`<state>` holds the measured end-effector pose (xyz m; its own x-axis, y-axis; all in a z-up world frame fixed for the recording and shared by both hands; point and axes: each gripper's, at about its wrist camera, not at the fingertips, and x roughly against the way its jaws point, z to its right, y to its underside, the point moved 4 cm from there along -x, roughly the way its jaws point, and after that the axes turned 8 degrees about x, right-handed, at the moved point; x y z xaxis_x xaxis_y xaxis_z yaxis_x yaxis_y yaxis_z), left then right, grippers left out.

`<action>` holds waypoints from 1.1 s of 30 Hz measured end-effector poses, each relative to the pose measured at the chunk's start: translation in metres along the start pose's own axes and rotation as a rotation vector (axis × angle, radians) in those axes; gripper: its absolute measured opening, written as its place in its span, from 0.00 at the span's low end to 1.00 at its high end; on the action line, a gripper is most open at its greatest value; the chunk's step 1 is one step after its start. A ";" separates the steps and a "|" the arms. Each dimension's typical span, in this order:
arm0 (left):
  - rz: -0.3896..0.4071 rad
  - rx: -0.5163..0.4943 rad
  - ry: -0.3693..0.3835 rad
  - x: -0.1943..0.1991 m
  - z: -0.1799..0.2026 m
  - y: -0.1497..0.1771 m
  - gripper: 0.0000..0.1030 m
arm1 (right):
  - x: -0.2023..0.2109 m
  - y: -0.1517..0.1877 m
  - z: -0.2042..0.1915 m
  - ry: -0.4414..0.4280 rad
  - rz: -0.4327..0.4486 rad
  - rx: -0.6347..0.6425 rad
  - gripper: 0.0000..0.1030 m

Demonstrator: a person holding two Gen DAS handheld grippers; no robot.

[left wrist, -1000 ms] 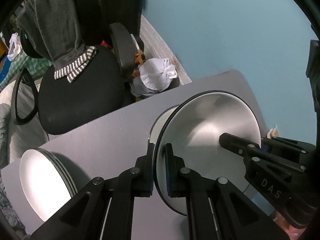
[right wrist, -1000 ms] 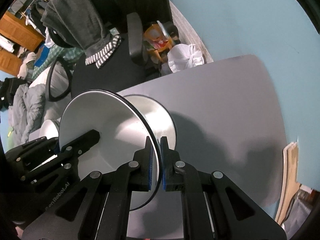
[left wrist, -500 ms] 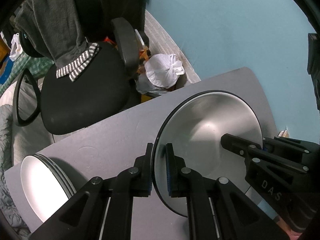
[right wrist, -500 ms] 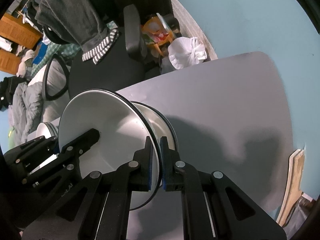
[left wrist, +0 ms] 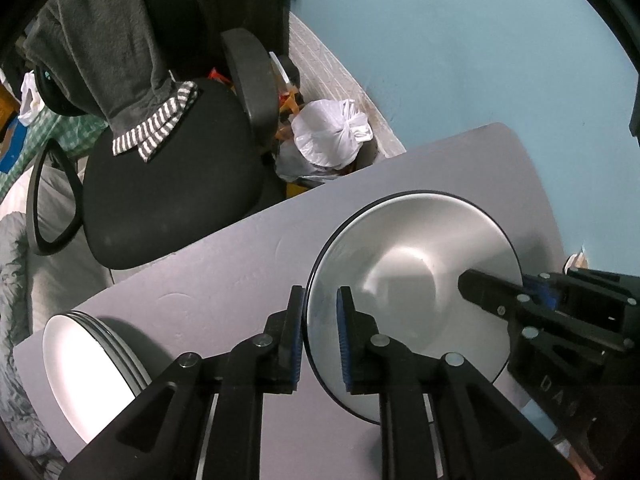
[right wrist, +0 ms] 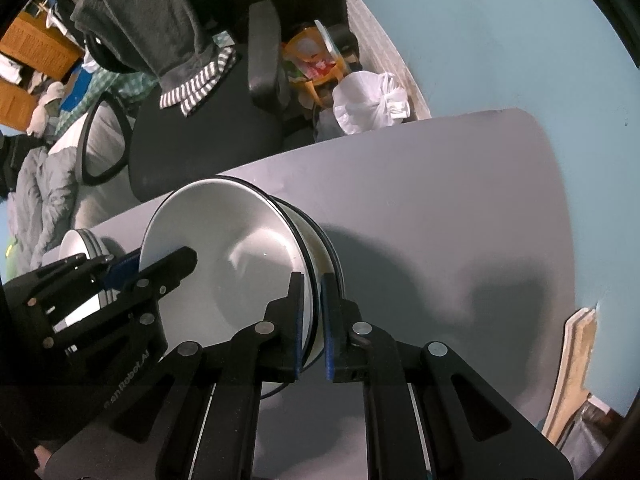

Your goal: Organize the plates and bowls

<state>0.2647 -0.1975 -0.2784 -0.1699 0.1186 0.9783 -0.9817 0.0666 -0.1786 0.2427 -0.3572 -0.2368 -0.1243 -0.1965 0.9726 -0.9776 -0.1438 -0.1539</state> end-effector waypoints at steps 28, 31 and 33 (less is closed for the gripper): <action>0.114 0.077 0.057 0.054 -0.010 0.013 0.42 | 0.049 0.004 -0.004 0.079 0.129 0.015 0.51; 0.129 0.074 0.069 0.066 -0.011 0.016 0.43 | 0.059 0.007 -0.007 0.090 0.144 0.032 0.53; 0.145 0.069 0.070 0.075 -0.012 0.019 0.54 | 0.065 0.009 -0.010 0.096 0.155 0.042 0.54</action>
<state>0.2346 -0.1751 -0.2093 -0.3063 0.1905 0.9327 -0.9513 -0.0240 -0.3075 0.2245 -0.3614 -0.1731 -0.2905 -0.1262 0.9485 -0.9378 -0.1593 -0.3084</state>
